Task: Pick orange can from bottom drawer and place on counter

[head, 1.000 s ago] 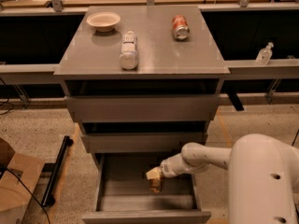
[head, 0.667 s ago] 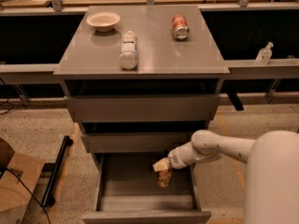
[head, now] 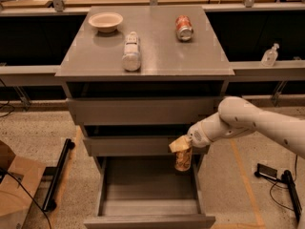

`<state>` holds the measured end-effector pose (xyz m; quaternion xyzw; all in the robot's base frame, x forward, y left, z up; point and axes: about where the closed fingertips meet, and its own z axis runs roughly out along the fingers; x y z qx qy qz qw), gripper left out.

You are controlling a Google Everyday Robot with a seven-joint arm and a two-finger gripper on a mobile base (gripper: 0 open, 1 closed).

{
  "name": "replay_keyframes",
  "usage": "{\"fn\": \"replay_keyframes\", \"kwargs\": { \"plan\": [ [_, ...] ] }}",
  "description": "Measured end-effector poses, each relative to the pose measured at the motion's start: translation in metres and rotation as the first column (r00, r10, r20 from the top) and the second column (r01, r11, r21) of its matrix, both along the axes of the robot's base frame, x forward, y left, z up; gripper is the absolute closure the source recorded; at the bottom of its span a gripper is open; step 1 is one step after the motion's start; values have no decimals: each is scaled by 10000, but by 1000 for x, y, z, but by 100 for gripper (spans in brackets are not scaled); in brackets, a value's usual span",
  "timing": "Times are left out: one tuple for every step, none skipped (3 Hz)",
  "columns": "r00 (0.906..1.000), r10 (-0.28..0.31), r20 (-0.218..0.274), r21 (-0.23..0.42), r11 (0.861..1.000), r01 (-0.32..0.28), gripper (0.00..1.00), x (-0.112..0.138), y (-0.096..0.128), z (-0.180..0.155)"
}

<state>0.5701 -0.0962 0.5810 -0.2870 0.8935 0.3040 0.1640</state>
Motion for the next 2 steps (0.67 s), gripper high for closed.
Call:
{"fn": "replay_keyframes", "kwargs": {
  "plan": [
    [9955,-153,933,-486,9986,199,100,7,-16,95],
    [9765,-545,2087,-1002,9920,768,100,16,-29,203]
  ]
}}
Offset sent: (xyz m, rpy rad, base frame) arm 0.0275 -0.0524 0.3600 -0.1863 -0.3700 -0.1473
